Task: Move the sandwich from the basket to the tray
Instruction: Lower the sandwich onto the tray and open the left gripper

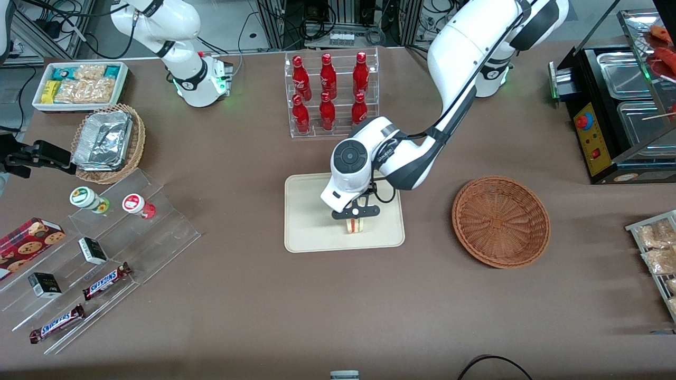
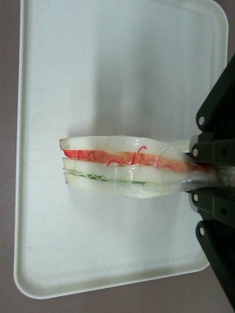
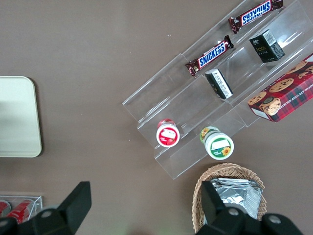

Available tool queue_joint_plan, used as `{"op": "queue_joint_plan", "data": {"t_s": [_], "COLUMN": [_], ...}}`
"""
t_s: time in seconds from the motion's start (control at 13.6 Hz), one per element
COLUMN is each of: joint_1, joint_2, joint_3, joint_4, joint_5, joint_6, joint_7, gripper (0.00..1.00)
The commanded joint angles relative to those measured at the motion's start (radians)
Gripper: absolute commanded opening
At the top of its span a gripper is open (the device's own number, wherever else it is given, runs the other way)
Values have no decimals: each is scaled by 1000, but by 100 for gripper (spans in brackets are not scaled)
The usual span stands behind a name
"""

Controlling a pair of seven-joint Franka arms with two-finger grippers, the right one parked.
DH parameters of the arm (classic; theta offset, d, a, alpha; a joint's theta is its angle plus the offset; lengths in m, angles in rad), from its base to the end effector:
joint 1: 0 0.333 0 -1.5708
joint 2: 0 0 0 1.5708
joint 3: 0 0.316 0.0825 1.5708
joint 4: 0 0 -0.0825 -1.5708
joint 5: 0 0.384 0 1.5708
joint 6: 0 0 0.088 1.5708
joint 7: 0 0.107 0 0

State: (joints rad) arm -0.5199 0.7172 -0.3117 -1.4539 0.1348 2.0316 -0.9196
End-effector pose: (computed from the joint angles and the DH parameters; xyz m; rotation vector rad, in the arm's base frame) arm 0.5099 -0.4907 0.2673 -3.1089 -0.1295 0.2111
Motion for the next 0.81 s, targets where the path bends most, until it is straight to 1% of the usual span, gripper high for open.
{"op": "queue_joint_plan", "data": {"t_s": [0.0, 0.07, 0.37, 0.44, 0.52, 0.74], "joint_1": [-20, -22, -31, -29, -29, -29], "joint_2": [36, 48, 54, 54, 54, 39], "joint_3": [13, 13, 13, 13, 13, 13], "joint_4": [50, 53, 53, 53, 53, 53], "joint_5": [43, 60, 62, 62, 62, 60], "joint_6": [-19, -17, -14, -14, -14, -16], "joint_7": [-51, -71, -84, -84, -81, -82], "gripper": [0, 0, 0, 28, 99, 100]}}
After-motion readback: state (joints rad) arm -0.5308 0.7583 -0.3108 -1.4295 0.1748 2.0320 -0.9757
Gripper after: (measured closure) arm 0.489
